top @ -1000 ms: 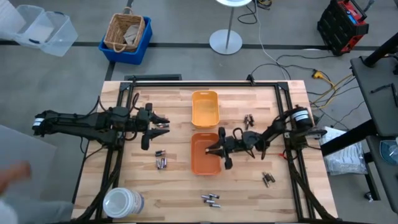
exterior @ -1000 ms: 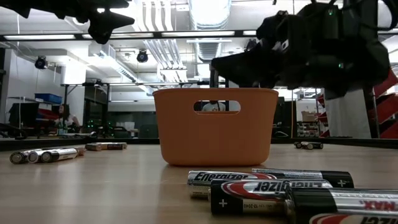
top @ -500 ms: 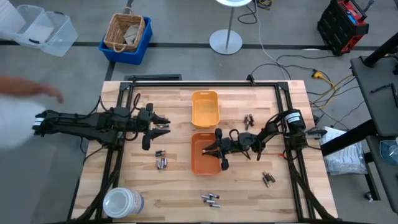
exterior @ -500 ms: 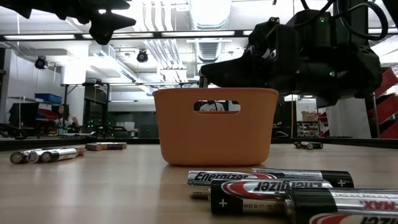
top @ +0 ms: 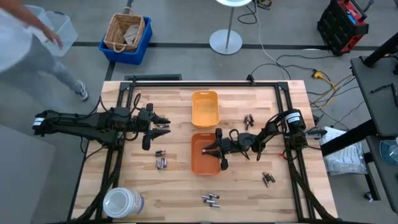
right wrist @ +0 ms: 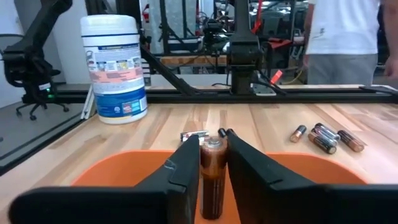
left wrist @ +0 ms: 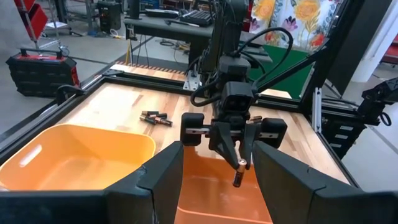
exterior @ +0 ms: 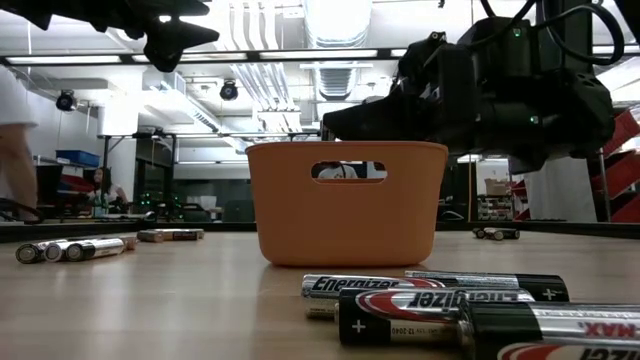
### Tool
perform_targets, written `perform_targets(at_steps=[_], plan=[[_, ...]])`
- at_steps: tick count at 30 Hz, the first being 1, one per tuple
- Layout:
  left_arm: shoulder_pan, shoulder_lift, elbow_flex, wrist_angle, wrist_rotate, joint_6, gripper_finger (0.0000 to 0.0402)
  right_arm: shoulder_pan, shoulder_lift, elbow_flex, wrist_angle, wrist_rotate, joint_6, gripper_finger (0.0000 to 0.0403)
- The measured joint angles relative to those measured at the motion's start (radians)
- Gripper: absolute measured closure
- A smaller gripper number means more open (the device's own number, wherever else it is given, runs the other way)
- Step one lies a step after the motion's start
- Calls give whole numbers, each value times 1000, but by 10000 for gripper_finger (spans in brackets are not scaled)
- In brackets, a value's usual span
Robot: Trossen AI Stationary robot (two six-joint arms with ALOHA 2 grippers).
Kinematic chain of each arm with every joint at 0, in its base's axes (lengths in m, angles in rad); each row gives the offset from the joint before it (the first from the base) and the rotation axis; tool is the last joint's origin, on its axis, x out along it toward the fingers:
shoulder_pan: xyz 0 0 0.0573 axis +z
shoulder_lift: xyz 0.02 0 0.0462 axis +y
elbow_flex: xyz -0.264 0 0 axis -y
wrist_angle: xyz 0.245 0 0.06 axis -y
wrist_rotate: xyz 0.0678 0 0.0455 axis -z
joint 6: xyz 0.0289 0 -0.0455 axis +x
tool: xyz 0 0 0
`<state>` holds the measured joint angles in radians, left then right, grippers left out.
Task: Sort batteries
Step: Put the black battery into the orange bin
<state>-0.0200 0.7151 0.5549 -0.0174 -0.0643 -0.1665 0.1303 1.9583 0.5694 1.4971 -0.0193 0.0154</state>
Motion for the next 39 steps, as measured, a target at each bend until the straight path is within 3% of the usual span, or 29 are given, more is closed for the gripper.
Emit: perform_targets(at_steps=[9,16,20,25,31,36,39], plan=[[0,1,0,2,0,0,224,0,0,0,-4,19,1,299],[0,3,0,1,0,0,224,0,-25,-1,-13,19,3,321],[0,3,0,2,0,0,224,0,-97,-1,-114,33,33,334],[0,6,0,8,-5,0,224,-2,-282,6,-473,177,72,344],[0,24,0,42,-7,1,224,-7,-578,93,-1167,382,133,344],[1,43,2,74,-18,1,224,-13,-773,182,-1643,602,290,338],[1,58,2,105,-27,1,224,-32,-872,204,-1837,644,419,338]])
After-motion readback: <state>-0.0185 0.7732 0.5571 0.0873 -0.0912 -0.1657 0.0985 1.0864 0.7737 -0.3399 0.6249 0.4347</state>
